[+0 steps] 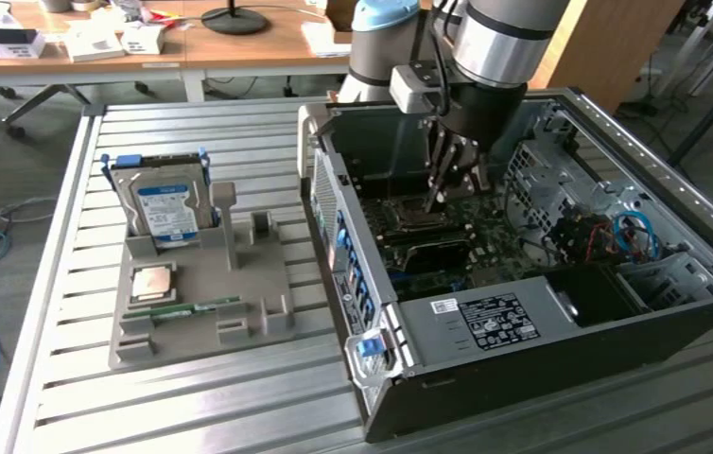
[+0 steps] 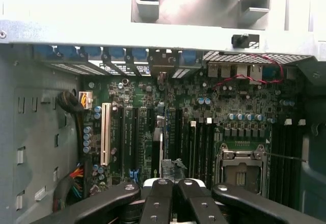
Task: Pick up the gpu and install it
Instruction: 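Press down on the gpu until it lock into place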
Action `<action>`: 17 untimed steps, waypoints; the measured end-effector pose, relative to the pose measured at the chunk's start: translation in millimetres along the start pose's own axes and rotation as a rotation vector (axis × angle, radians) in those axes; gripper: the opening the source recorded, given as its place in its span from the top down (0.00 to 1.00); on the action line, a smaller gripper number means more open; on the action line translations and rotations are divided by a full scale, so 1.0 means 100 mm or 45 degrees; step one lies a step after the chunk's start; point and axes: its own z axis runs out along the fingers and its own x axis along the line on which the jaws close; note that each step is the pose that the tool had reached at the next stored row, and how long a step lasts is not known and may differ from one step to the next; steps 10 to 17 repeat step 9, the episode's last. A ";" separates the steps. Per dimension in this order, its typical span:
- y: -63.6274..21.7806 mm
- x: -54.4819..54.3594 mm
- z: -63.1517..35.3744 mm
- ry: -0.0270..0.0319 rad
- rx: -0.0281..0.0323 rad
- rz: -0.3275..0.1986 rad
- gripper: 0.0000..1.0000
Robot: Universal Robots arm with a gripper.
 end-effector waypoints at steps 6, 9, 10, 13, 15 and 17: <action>-0.018 0.00 -0.001 0.0001 0.0000 0.000 0.89; -0.018 0.00 -0.001 0.0001 0.0000 0.000 0.89; -0.018 0.00 -0.001 0.0001 0.0000 0.000 0.89; -0.018 0.00 -0.001 0.0001 0.0000 0.000 0.89; -0.018 0.00 -0.001 0.0001 0.0000 0.000 0.89; -0.018 0.00 -0.001 0.0001 0.0000 0.000 0.89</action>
